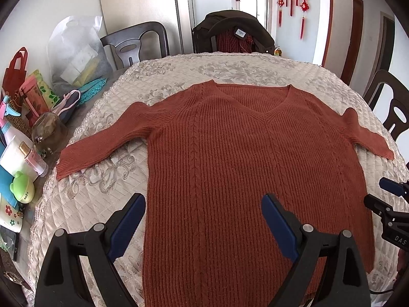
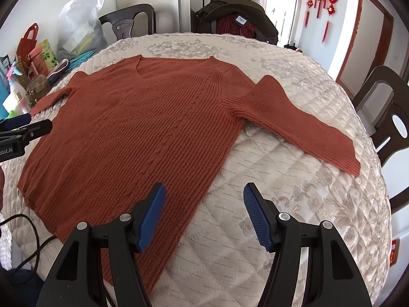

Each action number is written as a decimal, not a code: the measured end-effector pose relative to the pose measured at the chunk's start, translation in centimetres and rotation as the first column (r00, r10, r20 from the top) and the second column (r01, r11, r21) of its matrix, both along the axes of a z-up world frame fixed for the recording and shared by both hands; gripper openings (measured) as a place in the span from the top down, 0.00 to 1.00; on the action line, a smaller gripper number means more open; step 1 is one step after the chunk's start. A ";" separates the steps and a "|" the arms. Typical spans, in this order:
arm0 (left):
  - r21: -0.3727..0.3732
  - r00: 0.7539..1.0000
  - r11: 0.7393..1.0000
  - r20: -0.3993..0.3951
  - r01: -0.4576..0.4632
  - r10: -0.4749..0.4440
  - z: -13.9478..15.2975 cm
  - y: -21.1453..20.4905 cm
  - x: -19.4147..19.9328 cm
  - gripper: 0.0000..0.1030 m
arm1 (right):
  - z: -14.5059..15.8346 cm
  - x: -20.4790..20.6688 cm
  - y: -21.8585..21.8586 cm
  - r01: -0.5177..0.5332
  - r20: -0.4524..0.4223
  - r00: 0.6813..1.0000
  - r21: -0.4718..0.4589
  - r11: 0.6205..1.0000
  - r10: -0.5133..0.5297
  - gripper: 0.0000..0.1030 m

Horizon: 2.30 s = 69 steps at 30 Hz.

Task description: Fold small clothes

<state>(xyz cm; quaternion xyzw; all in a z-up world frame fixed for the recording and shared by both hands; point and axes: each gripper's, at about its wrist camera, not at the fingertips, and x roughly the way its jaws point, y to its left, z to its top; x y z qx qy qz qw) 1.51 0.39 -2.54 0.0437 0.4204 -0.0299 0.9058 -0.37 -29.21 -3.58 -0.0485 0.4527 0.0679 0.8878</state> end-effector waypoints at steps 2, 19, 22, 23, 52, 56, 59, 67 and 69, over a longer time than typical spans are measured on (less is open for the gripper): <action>-0.001 1.000 1.000 -0.005 -0.003 0.003 0.0 0.2 0.2 0.09 | 0.0 0.2 0.1 -0.002 -0.001 1.000 0.004 1.000 0.002 0.38; 0.013 1.000 1.000 -0.029 0.005 -0.004 -0.6 -0.5 1.0 0.09 | -0.1 0.9 -0.6 0.001 0.005 1.000 0.045 0.999 -0.001 0.38; 0.021 0.999 1.000 -0.035 0.010 -0.010 -0.6 -0.8 1.0 0.09 | -0.1 0.8 -0.8 0.004 0.003 1.000 0.055 0.998 -0.004 0.38; 0.022 0.999 1.000 -0.035 0.012 -0.011 -0.6 -0.9 1.0 0.09 | -0.1 0.8 -0.9 0.004 0.002 1.000 0.058 0.998 -0.004 0.38; -0.033 0.997 0.999 -0.067 -0.028 0.026 -2.3 0.3 1.6 0.09 | -0.1 1.1 -0.3 -0.045 0.009 0.999 0.124 0.991 0.045 0.38; -0.036 0.998 0.999 -0.060 -0.032 0.029 -2.4 0.4 1.5 0.09 | -0.1 1.0 -0.2 -0.048 0.008 0.999 0.123 0.991 0.047 0.38; -0.042 0.998 0.999 -0.062 -0.027 0.025 -2.5 0.3 1.4 0.09 | -0.2 0.8 -0.4 -0.047 0.007 0.999 0.126 0.991 0.046 0.38; -0.046 0.999 0.999 -0.046 -0.002 0.000 -2.2 -0.3 1.1 0.09 | -0.2 0.6 -0.7 -0.029 0.012 1.000 0.129 0.991 0.027 0.38; -0.049 0.999 0.999 -0.042 -0.003 0.001 -2.1 -0.3 1.1 0.09 | -0.1 0.7 -0.8 -0.029 0.014 1.000 0.130 0.991 0.027 0.38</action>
